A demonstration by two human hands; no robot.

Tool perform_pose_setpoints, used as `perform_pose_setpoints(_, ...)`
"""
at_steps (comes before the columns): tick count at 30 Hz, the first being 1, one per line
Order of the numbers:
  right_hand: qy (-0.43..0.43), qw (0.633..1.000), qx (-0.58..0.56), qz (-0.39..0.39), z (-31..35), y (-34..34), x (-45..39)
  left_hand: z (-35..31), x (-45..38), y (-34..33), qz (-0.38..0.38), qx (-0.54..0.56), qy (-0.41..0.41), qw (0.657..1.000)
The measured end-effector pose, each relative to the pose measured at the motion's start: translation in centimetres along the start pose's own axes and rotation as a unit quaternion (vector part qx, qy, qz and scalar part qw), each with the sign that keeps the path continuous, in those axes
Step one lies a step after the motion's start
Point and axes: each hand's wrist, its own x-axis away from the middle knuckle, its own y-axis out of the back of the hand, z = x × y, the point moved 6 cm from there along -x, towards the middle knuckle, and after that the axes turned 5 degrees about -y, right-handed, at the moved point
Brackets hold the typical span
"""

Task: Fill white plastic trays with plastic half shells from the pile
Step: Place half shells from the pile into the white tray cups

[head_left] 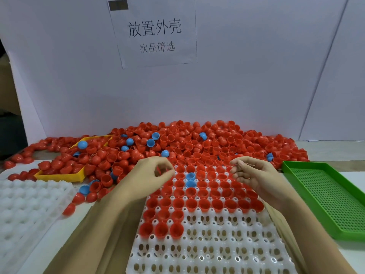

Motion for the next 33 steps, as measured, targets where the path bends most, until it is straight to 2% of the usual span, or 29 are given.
perform_pose_setpoints(2,0.000,1.000,-0.013,-0.001,-0.1,0.1,-0.1,1.6,-2.2,-0.7,-0.054,-0.049,0.026,0.997)
perform_pose_setpoints(4,0.000,1.000,-0.021,-0.001,-0.3,0.3,-0.2,2.7,-4.6,-1.2,-0.068,-0.118,0.032,0.990)
perform_pose_setpoints(7,0.001,1.000,-0.022,-0.006,-0.4,0.6,-0.3,3.0,-8.1,-1.5,-0.070,-0.254,-0.012,0.965)
perform_pose_setpoints(10,0.003,1.000,-0.023,-0.012,-0.5,0.9,-0.3,3.6,-11.2,-2.0,-0.001,-0.396,-0.033,0.918)
perform_pose_setpoints(13,0.003,1.000,-0.022,-0.010,-0.6,0.8,-0.4,5.0,-13.0,-2.7,0.073,-0.434,0.016,0.898)
perform_pose_setpoints(16,0.004,1.000,-0.024,-0.005,-0.5,0.7,-0.4,5.3,-13.1,-3.3,0.061,-0.447,0.018,0.892)
perform_pose_setpoints(24,0.003,1.000,-0.014,0.004,-0.5,0.3,-0.4,4.0,-11.5,-1.8,-0.076,-0.365,-0.056,0.926)
perform_pose_setpoints(26,0.004,1.000,-0.012,0.005,-0.5,0.2,-0.4,3.3,-11.0,-0.5,-0.124,-0.314,-0.079,0.938)
perform_pose_setpoints(30,0.004,1.000,-0.010,0.006,-0.4,0.2,-0.4,1.0,-8.7,1.1,-0.182,-0.074,-0.126,0.972)
perform_pose_setpoints(33,0.005,1.000,-0.007,0.016,-0.1,-0.3,-0.2,-0.8,-5.8,-0.2,-0.134,0.146,-0.105,0.975)
